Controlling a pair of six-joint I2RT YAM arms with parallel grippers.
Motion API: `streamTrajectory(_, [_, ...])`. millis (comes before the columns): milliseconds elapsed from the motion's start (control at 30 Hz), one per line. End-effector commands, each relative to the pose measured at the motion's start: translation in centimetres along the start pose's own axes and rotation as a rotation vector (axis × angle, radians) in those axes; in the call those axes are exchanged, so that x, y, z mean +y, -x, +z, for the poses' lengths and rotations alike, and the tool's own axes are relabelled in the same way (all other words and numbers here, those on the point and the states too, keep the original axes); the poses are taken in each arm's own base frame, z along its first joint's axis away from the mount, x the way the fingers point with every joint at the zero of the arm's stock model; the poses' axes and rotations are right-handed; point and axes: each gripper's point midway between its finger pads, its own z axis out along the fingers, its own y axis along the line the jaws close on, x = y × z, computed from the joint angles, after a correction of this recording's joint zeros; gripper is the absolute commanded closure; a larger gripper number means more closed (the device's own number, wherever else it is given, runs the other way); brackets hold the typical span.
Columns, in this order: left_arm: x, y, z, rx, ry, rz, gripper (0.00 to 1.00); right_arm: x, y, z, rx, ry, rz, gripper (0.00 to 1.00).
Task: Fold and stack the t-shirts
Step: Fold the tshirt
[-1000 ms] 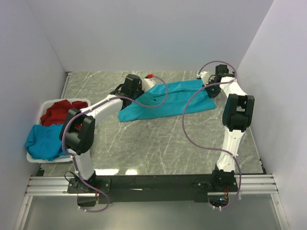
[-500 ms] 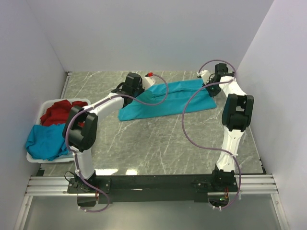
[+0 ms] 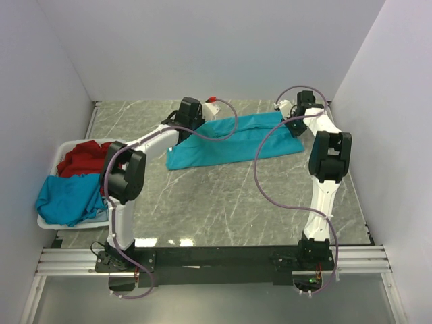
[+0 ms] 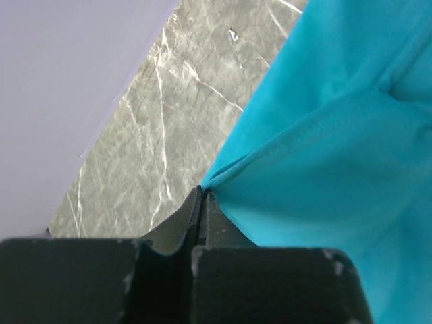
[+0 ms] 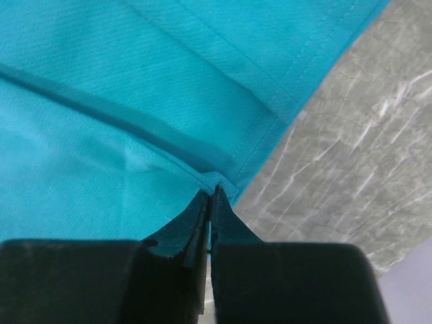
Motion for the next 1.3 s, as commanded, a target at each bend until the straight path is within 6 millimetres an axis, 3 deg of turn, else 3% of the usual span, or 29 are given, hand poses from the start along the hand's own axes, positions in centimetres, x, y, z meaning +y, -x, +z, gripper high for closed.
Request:
streamTrajectory(0, [1.8, 1.0, 1.6, -0.021, 0.04, -0.03, 0.97, -2.1, 2.4, -1.3, -0.053, -0.091, 0.023, 0.92])
streamTrajectory(33, [1.9, 0.7, 2.1, -0.01, 0.047, -0.044, 0.91, -2.3, 2.5, -1.3, -0.058, -0.115, 0.062, 0.86])
streamTrajectory(67, [1.4, -0.4, 3.1, 0.026, 0.05, -0.074, 0.83, -3.2, 2.6, -1.5, -0.049, -0.183, 0.083, 0.71])
streamTrajectory(100, [1.9, -0.5, 3.3, 0.037, 0.087, -0.1, 0.73, -3.6, 2.6, -1.7, -0.045, -0.213, 0.106, 0.66])
streamTrajectory(133, [2.7, -0.3, 3.3, 0.04, 0.14, -0.168, 0.42, -4.2, 2.8, -2.5, -0.054, -0.254, 0.156, 0.63])
streamTrajectory(167, [4.3, -1.1, 3.0, 0.083, 0.245, -0.21, 0.31, -4.9, 2.9, -3.1, -0.053, -0.3, 0.182, 0.61])
streamTrajectory(233, [6.9, -0.3, 1.9, 0.085, 0.372, -0.313, 0.1, -5.5, 3.7, -5.3, -0.097, -0.333, 0.21, 0.57])
streamTrajectory(300, [8.7, 0.7, 0.0, 0.07, 0.398, -0.362, 0.09, -4.7, 3.8, -5.8, -0.134, -0.321, 0.202, 0.51])
streamTrajectory(333, [8.9, 0.6, -0.8, 0.07, 0.393, -0.388, 0.06, -4.6, 4.4, -7.5, -0.169, -0.326, 0.185, 0.48])
streamTrajectory(367, [10.4, 1.7, -3.0, 0.028, 0.413, -0.479, 0.05, -3.8, 3.8, -7.4, -0.162, -0.305, 0.175, 0.48])
streamTrajectory(433, [9.8, 1.0, -4.6, 0.03, 0.347, -0.541, 0.04, -1.7, 5.2, -8.8, -0.24, -0.206, 0.078, 0.48])
streamTrajectory(467, [11.1, 1.6, -7.0, -0.015, 0.347, -0.631, 0.05, 0.2, 4.5, -8.3, -0.232, -0.137, 0.047, 0.48])
streamTrajectory(533, [9.4, 0.3, -8.2, -0.022, 0.267, -0.717, 0.05, 3.4, 5.5, -9.4, -0.31, -0.012, -0.127, 0.47])
streamTrajectory(567, [10.2, 0.9, -10.6, -0.078, 0.251, -0.82, 0.05, 6.4, 3.7, -8.8, -0.285, 0.094, -0.186, 0.47])
streamTrajectory(600, [8.4, -0.9, -10.9, -0.044, 0.2, -0.859, 0.06, 7.7, 3.7, -9.8, -0.317, 0.133, -0.267, 0.47])
streamTrajectory(633, [6.5, -0.5, -11.5, -0.069, 0.087, -0.918, 0.07, 8.9, 3.5, -10.0, -0.352, 0.168, -0.414, 0.47])
streamTrajectory(667, [7.0, 0.1, -13.7, -0.126, 0.064, -0.953, 0.06, 11.9, 2.0, -9.5, -0.361, 0.267, -0.475, 0.47])
streamTrajectory(700, [4.6, -2.1, -13.9, -0.08, 0.016, -0.972, 0.06, 12.5, 1.8, -10.0, -0.376, 0.26, -0.549, 0.47])
streamTrajectory(733, [3.5, -2.4, -14.7, -0.089, -0.026, -1.001, 0.06, 13.5, 0.4, -9.0, -0.347, 0.265, -0.573, 0.47])
streamTrajectory(767, [3.8, -2.4, -16.7, -0.125, -0.014, -1.022, 0.06, 13.6, 1.1, -8.5, -0.308, 0.2, -0.634, 0.47])
streamTrajectory(800, [1.8, -4.3, -17.0, -0.089, -0.044, -1.035, 0.06, 13.8, 0.9, -7.9, -0.279, 0.184, -0.648, 0.47])
streamTrajectory(867, [1.4, -4.6, -19.4, -0.133, -0.056, -1.064, 0.06, 14.0, 1.0, -6.8, -0.215, 0.136, -0.657, 0.47])
streamTrajectory(900, [-0.1, -6.2, -19.7, -0.101, -0.067, -1.068, 0.06, 14.2, 0.7, -6.1, -0.186, 0.134, -0.655, 0.47])
streamTrajectory(967, [0.0, -6.9, -21.4, -0.124, -0.04, -1.09, 0.06, 14.1, 1.0, -5.3, -0.162, 0.093, -0.645, 0.47])
streamTrajectory(1000, [-1.1, -8.1, -21.5, -0.098, -0.044, -1.095, 0.06, 14.0, 0.8, -4.8, -0.128, 0.069, -0.643, 0.47])
streamTrajectory(1133, [-1.8, -9.0, -23.1, -0.124, -0.03, -1.131, 0.05, 13.9, 0.6, -3.8, -0.075, 0.01, -0.644, 0.48])
streamTrajectory(1267, [-2.1, -8.6, -24.1, -0.153, -0.056, -1.17, 0.06, 13.3, 0.3, -2.9, -0.025, -0.029, -0.635, 0.5])
